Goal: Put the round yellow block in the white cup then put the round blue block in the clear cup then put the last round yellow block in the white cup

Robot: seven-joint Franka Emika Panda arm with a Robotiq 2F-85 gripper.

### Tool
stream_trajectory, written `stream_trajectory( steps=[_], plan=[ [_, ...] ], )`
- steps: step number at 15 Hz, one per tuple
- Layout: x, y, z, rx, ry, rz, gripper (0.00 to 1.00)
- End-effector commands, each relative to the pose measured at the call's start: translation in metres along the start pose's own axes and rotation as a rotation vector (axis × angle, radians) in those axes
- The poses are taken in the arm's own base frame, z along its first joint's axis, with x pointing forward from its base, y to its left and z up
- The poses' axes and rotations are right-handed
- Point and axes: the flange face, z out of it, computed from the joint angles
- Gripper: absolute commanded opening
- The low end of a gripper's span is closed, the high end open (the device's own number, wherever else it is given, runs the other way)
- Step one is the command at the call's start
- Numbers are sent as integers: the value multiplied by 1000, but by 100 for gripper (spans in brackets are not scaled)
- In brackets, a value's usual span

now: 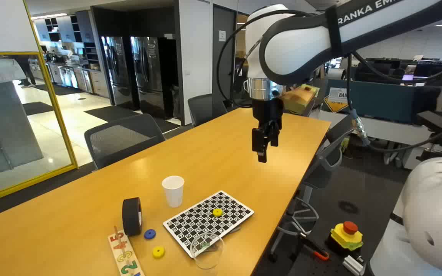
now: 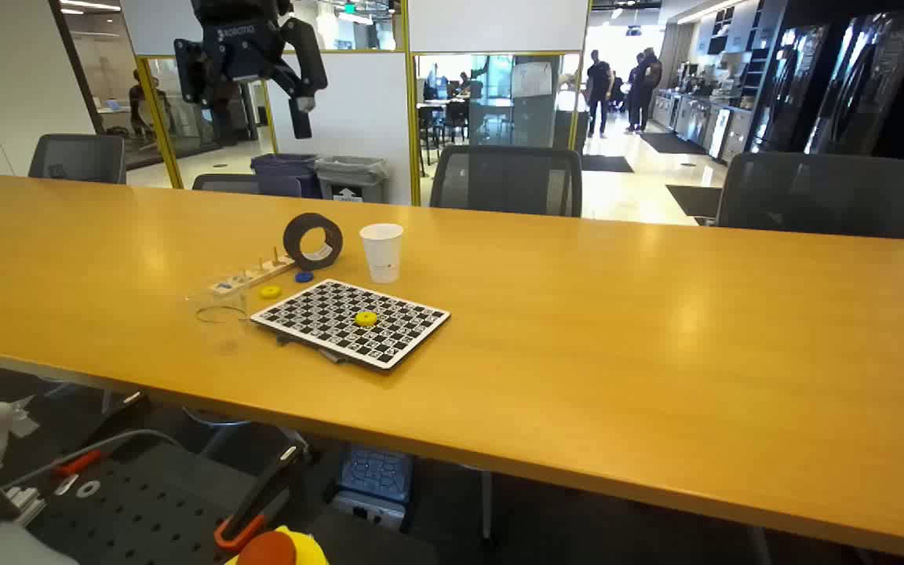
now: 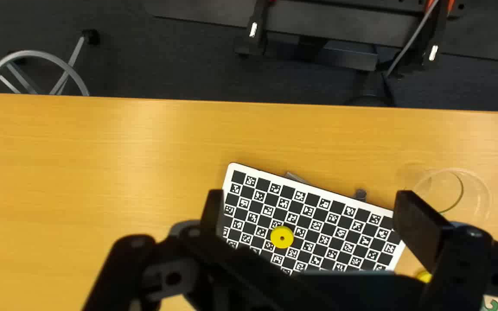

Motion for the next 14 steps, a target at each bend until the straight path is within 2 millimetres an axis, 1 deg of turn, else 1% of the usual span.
stream_trajectory(
  steps=[1,5,7,9,13,14],
  plan=[
    [1,0,-2,0,4,1,100],
    [1,1,-5,-1,9,2,100],
    [9,0,10,19,30,23,100],
    [23,-1,32,52,59,41,100],
    [58,2,89,126,79,94,100],
    [68,3,106,142,72,103,100]
  ],
)
